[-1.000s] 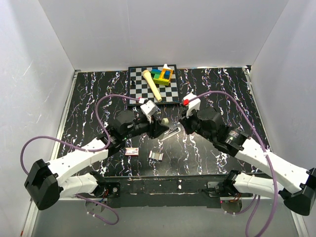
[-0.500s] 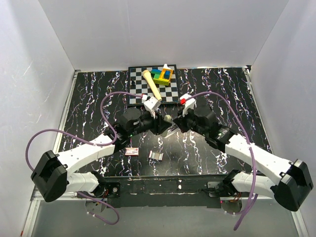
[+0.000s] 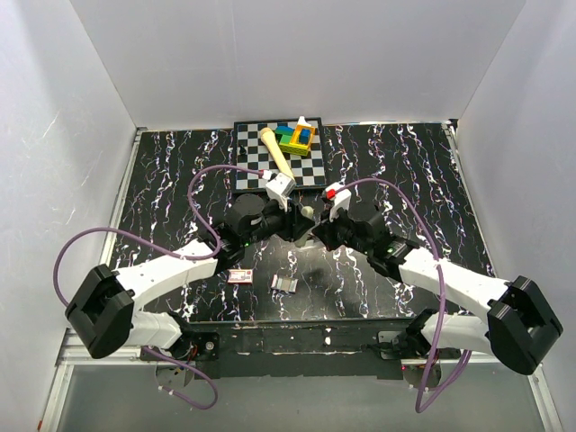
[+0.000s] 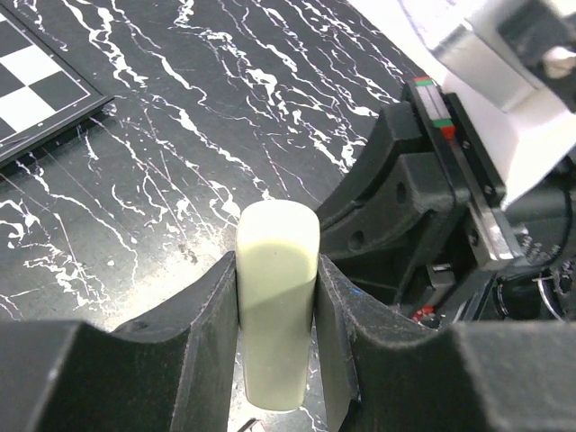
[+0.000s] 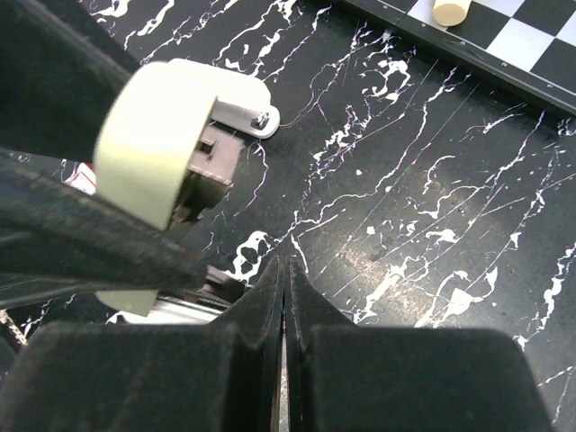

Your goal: Unload the staples from the stapler

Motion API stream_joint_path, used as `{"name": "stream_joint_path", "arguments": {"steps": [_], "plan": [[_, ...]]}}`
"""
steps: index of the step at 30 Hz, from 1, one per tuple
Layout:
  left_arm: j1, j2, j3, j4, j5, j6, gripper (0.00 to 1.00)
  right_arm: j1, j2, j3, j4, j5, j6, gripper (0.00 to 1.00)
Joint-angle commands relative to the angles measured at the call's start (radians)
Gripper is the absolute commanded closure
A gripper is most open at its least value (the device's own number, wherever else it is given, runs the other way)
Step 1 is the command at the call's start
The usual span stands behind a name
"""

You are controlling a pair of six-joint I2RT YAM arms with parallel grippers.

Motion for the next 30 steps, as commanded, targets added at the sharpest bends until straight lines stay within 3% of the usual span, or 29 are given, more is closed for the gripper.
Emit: {"name": "stream_joint_path", "arguments": {"steps": [1, 30], "plan": [[0.009, 0.017, 0.065, 0.113, -0.089, -0.023, 1.0, 0.003, 0.014, -0.028, 0.08, -0.049, 0.053, 0.99], [0.027, 0.185, 0.193, 0.216, -0.198, -0.057, 1.0, 0.003, 0.13, -0.149, 0.326, -0.125, 0.177, 0.99]]}}
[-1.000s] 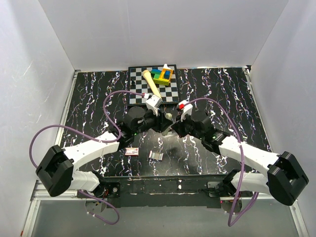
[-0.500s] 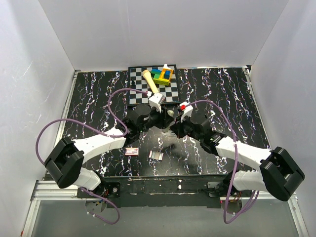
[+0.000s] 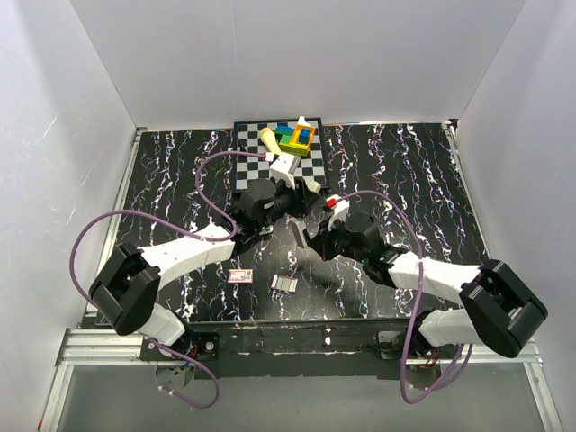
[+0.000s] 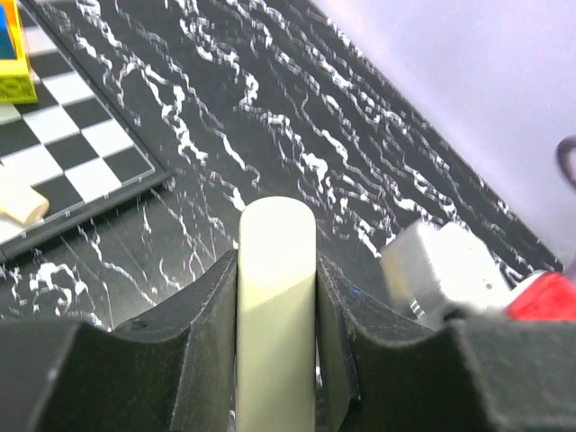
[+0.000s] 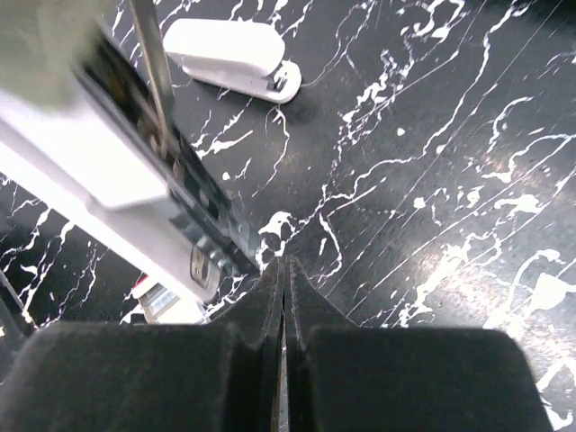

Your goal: Unload the staples from the stapler

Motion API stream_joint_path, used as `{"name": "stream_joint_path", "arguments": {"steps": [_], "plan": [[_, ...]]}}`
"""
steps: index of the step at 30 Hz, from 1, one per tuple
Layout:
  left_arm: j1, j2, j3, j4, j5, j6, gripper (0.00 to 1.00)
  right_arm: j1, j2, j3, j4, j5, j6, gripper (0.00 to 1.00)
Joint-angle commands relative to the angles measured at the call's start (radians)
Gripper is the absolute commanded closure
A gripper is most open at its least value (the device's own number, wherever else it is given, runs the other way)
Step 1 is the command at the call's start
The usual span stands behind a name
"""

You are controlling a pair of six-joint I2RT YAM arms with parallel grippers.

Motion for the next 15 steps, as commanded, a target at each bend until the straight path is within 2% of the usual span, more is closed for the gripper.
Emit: {"name": "stream_joint_path", "arguments": {"steps": [1, 7, 15], "plan": [[0.009, 0.002, 0.062, 0.12, -0.037, -0.014, 1.0, 0.011, 0.021, -0.002, 0.058, -0.071, 0.035, 0.99], [0.009, 0.029, 0.06, 0.13, -0.039, -0.024, 1.0, 0.011, 0.013, 0.012, 0.073, -0.088, 0.044, 0.99], [0.011, 0.02, 0.073, 0.102, -0.045, 0.004, 1.0, 0.01, -0.08, -0.003, -0.028, -0.031, -0.003, 0.99]]}}
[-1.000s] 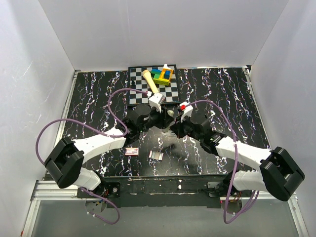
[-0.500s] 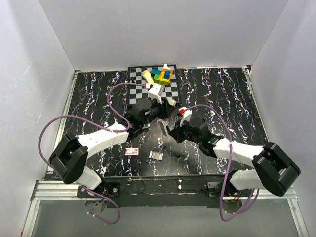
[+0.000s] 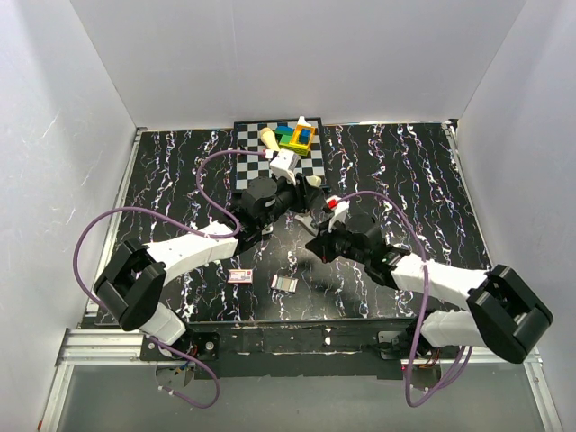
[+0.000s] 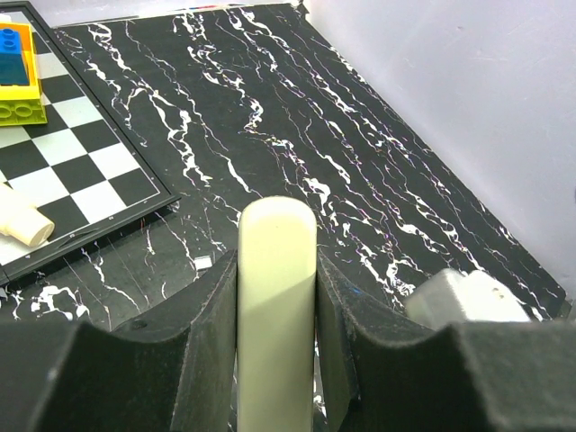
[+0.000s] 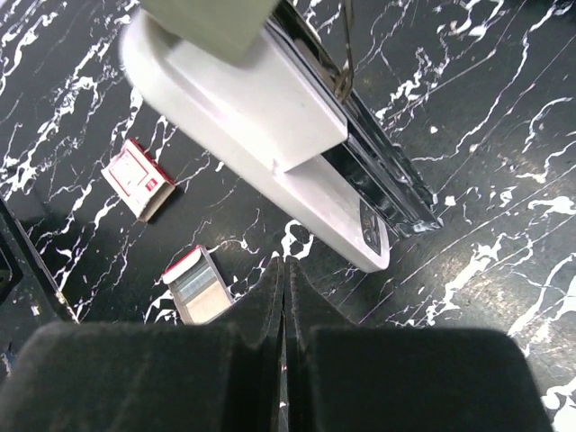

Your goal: Unload the staples from the stapler

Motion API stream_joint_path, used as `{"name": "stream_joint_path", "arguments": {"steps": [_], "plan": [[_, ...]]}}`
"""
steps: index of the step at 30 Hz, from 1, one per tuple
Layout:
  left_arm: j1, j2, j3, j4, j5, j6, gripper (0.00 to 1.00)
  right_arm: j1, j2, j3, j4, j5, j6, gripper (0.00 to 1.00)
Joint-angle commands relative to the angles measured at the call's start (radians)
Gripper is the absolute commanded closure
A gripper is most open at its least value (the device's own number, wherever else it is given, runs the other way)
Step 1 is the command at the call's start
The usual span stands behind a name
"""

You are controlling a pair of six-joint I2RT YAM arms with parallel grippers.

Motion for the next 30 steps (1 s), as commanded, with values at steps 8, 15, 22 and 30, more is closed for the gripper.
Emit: {"name": "stream_joint_path", "arguments": {"steps": [8, 15, 22, 30], "plan": [[0.003, -0.073, 0.027, -0.033, -0.003, 0.027, 1.0, 0.001, -0.225, 0.039, -0.267, 0.203, -0.097, 0.99], [0.003, -0.179, 0.015, -0.151, -0.013, 0.059, 1.0, -0.031, -0.26, 0.123, -0.419, 0.312, -0.137, 0.99], [0.003, -0.306, 0.033, -0.351, -0.011, 0.107, 1.0, -0.109, -0.148, 0.26, -0.55, 0.337, -0.112, 0.99], [0.003, -0.484, -0.007, -0.506, 0.035, 0.16, 1.0, -0.158, -0.032, 0.412, -0.629, 0.282, -0.063, 0.98]]}}
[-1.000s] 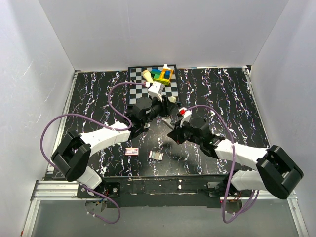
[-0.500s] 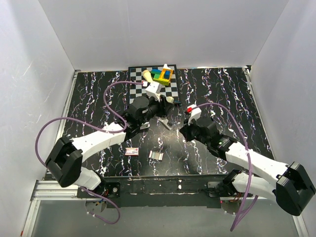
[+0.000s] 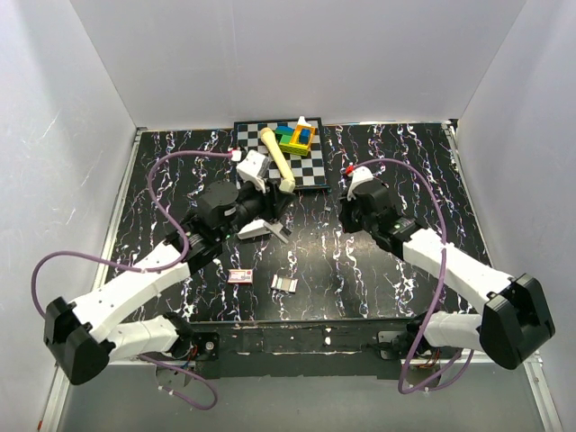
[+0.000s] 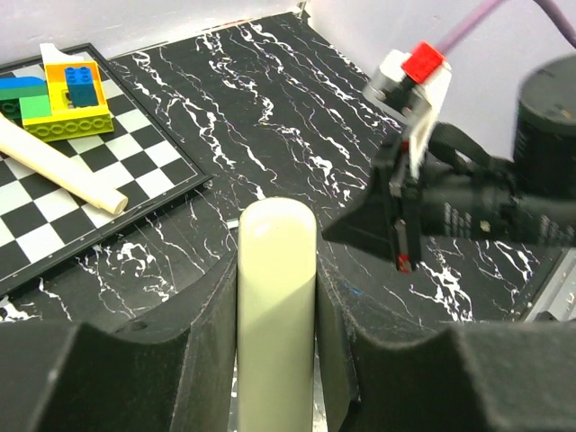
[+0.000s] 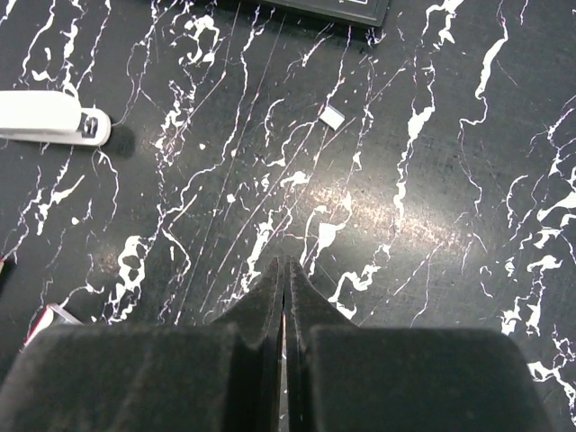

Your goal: Unload the staples from the stapler

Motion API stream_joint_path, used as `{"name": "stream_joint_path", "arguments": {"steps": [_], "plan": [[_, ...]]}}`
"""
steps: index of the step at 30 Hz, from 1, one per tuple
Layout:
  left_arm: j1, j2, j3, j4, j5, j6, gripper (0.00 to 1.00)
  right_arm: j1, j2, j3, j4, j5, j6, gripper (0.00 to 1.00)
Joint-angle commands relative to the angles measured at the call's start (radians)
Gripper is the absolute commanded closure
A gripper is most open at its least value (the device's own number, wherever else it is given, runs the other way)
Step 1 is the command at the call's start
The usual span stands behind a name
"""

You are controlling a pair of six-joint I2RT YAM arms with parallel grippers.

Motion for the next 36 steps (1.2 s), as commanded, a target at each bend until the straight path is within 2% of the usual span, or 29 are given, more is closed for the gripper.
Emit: {"name": "stream_joint_path", "arguments": {"steps": [1, 3, 12, 17, 21, 24, 31, 36], "plan": [[0.003, -0.113, -0.025, -0.09, 0.078, 0.045, 1.0, -0.016, 0.055, 0.123, -0.072, -0.042, 0.031, 0.98], [0.003, -0.176, -0.071, -0.064, 0.13, 0.039, 1.0, -0.016, 0.079, 0.152, -0.098, -0.081, 0.039, 0.98], [0.003, -0.391, -0.242, 0.077, 0.268, -0.052, 1.0, -0.004, 0.02, 0.077, -0.08, -0.482, 0.103, 0.99], [0.003, -0.463, -0.285, 0.143, 0.322, -0.102, 1.0, 0.111, -0.042, -0.021, 0.026, -0.617, 0.189, 0.99], [0.003, -0.504, -0.297, 0.171, 0.33, -0.141, 1.0, 0.269, -0.069, -0.073, 0.135, -0.576, 0.27, 0.99], [0.003, -0.538, -0.303, 0.189, 0.333, -0.167, 1.0, 0.358, -0.095, -0.133, 0.303, -0.502, 0.347, 0.99], [0.003, -0.601, -0.317, 0.235, 0.331, -0.227, 1.0, 0.485, -0.137, -0.248, 0.635, -0.389, 0.514, 0.99], [0.003, -0.625, -0.334, 0.271, 0.316, -0.26, 1.0, 0.556, -0.132, -0.276, 0.762, -0.315, 0.567, 0.99]]}}
